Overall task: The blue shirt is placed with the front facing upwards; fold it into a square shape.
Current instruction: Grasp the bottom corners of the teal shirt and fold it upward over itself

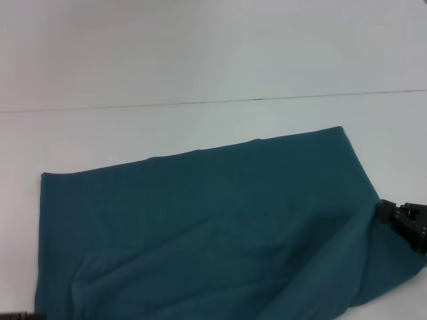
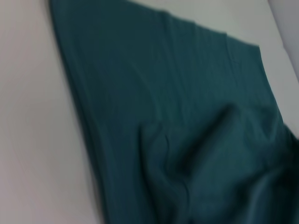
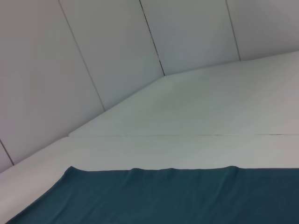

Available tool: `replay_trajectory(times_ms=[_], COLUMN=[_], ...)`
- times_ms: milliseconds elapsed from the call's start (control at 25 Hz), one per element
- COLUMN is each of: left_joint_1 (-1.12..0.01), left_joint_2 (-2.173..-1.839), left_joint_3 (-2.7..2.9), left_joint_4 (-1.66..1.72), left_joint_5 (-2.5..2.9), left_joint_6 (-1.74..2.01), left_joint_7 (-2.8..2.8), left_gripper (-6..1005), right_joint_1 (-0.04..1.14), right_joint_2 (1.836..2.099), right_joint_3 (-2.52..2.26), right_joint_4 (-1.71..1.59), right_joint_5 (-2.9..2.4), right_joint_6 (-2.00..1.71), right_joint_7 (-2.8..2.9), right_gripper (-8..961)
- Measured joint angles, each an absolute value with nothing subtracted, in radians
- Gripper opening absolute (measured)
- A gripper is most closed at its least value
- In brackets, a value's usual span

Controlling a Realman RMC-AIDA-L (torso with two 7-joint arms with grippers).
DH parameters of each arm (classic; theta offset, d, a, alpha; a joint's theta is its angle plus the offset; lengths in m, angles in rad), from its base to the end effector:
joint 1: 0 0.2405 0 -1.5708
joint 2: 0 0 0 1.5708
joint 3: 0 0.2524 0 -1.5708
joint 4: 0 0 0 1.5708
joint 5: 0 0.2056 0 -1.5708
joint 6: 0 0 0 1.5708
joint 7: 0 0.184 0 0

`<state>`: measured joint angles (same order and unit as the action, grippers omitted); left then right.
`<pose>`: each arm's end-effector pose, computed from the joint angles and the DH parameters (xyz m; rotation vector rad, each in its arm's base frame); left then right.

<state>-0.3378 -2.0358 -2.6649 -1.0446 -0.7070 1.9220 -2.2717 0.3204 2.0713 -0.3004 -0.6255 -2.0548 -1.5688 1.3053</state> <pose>-0.3269 0.2483 0.0436 -2.3087 -1.9022 -0.3047 0.3375 0.2919 0.0158 -2.2706 0.9152 0.7578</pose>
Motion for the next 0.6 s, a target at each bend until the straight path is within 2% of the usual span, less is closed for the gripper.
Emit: replay_trajectory(times_ms=[600], left_joint_1=[-0.334], left_joint_2=[-2.011], left_joint_3=[-2.593], left_joint_4=[-0.981], left_joint_5=[-0.669], left_joint_6=[2.025], left_joint_7=[-2.239], left_gripper=[937], right_joint_1=[0.317], right_joint_2=[2.073], right_joint_3=[-0.3], right_joint_4=[-0.623], right_joint_5=[-2.056], right_joint_6=[-1.544], right_joint_7=[1.297], right_gripper=[37])
